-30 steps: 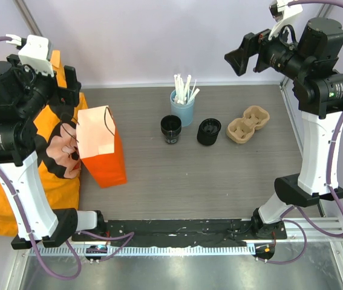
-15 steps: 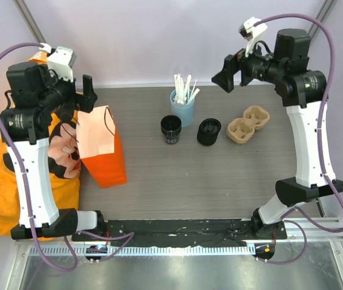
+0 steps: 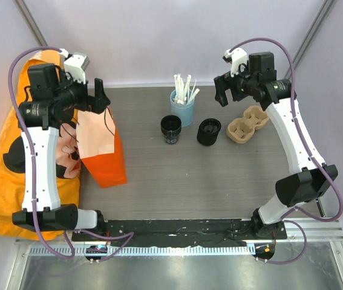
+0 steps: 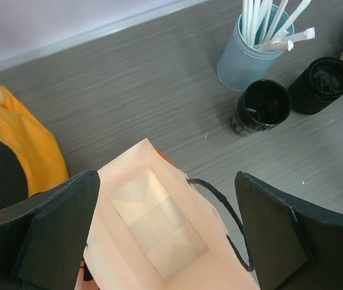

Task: Pack the takeout coffee

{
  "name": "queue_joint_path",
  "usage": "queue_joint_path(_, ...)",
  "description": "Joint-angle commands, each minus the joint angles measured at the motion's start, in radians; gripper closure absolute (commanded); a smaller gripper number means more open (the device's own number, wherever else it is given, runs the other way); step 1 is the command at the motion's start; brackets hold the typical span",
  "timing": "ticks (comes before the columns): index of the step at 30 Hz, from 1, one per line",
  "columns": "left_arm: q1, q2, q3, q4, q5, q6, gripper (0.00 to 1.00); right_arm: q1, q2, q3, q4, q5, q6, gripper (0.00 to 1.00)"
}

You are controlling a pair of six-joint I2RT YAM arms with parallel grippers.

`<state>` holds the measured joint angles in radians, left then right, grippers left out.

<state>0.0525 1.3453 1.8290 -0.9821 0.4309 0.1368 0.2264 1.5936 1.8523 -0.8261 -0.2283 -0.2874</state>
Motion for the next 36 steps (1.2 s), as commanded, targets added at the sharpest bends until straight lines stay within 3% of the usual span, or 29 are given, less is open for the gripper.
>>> queue_joint_path(1,-0.008,0.015,0.007,0.063,0.054,-0.031,0.00,-0.084,-0.076,-0.082,0.088,0.119,-0.032,0.00)
queue_joint_path(8,-0.008,0.000,0.067,-0.020,0.112,-0.031,0.00,-0.170,-0.112,-0.189,0.105,0.129,-0.027,0.00)
queue_joint_path(13,-0.023,0.009,0.116,-0.133,0.186,-0.019,0.13,-0.174,-0.133,-0.211,0.108,0.148,-0.022,0.00)
queue_joint_path(15,-0.034,0.015,0.133,-0.165,0.181,-0.011,0.24,-0.176,-0.141,-0.217,0.107,0.156,-0.024,0.01)
queue_joint_path(18,-0.043,0.031,0.153,-0.230,0.158,0.010,0.32,-0.180,-0.149,-0.225,0.108,0.167,-0.022,0.00)
queue_joint_path(26,-0.097,0.032,0.159,-0.299,0.138,0.026,0.42,-0.200,-0.155,-0.263,0.113,0.185,-0.044,0.00)
queue_joint_path(32,-0.126,0.035,0.139,-0.297,0.103,0.027,0.55,-0.213,-0.133,-0.292,0.125,0.190,-0.068,0.00)
queue_joint_path(36,-0.138,0.032,0.128,-0.287,0.049,0.027,0.56,-0.214,-0.133,-0.308,0.133,0.185,-0.070,0.00)
